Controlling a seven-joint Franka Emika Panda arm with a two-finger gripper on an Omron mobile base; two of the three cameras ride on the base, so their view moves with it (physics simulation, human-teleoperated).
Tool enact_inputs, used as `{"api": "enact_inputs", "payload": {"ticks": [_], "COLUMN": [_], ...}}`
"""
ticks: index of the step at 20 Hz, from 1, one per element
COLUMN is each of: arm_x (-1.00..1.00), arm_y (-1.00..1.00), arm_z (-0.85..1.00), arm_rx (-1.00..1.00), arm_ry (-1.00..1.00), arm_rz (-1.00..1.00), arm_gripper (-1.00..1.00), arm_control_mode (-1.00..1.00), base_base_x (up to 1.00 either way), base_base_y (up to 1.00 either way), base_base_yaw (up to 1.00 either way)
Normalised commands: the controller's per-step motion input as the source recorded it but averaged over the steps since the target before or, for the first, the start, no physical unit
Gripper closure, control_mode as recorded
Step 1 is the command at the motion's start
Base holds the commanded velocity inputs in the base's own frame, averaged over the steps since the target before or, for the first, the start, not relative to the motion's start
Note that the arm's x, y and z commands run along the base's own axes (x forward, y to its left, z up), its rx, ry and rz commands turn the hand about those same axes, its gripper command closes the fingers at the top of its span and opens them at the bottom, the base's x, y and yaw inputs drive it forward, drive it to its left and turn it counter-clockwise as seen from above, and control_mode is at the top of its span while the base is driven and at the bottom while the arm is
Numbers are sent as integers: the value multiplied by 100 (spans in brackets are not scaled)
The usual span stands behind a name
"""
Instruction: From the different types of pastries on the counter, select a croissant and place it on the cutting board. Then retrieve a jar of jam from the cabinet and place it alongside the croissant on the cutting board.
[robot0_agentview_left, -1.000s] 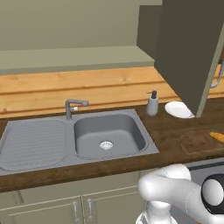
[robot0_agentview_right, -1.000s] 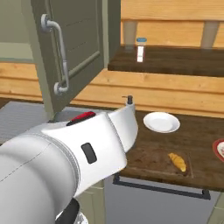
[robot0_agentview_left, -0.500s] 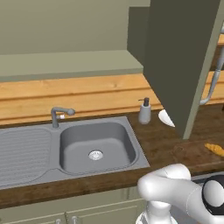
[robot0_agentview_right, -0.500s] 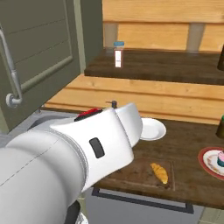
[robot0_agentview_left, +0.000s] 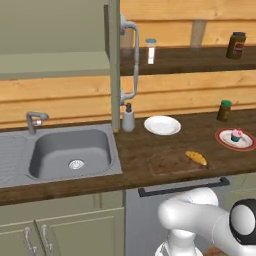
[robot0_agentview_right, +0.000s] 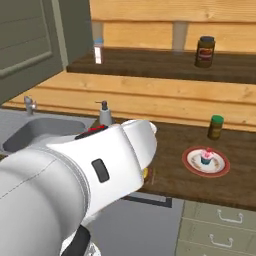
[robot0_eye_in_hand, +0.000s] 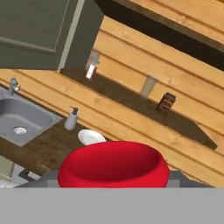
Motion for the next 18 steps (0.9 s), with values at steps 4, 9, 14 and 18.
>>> {"api": "enact_inputs", "payload": {"ticks": [4, 9, 14, 18], "arm_x": [0, 0, 0, 0], "arm_y": [0, 0, 0, 0], "arm_z": [0, 0, 0, 0], "arm_rx": [0, 0, 0, 0], "arm_ry": [0, 0, 0, 0], "arm_rz": [0, 0, 0, 0], "arm_gripper": [100, 100, 100, 100], "arm_control_mode": [100, 100, 100, 100], "base_base_x": [67, 100, 100, 88], "base_base_y": [-100, -100, -100, -83], "base_base_yaw": [4, 1, 0, 0]}}
